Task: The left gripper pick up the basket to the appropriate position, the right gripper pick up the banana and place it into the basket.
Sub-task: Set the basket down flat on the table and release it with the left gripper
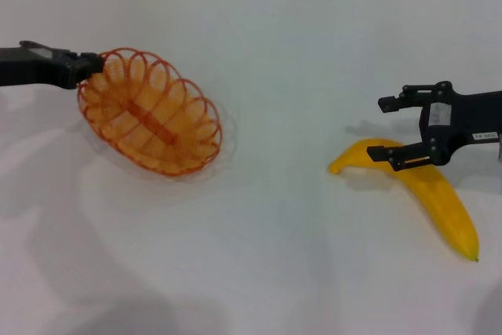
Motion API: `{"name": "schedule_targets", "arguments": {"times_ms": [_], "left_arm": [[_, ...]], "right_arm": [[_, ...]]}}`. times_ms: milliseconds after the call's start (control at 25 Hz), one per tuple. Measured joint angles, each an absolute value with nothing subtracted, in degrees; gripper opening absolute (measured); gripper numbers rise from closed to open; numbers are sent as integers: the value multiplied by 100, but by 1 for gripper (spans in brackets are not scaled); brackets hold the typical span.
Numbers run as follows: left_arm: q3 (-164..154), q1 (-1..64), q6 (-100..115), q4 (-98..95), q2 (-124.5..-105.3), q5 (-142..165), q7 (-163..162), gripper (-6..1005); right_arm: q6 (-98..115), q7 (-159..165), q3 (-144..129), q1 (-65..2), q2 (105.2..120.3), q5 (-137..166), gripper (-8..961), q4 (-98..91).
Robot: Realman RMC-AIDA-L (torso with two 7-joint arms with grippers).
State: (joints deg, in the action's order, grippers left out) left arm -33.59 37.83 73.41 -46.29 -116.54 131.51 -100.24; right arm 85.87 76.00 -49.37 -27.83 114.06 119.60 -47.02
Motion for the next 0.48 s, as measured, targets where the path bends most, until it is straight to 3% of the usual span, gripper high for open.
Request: {"name": "schedule_targets", "arguments": {"times_ms": [480], "left_arm": [[-3346,3658,7353,-4089,-11655,12248,-9532,73]], "right_arm": [[8560,7578,-4972,-2809,11421,11977,860,-4649]]}}
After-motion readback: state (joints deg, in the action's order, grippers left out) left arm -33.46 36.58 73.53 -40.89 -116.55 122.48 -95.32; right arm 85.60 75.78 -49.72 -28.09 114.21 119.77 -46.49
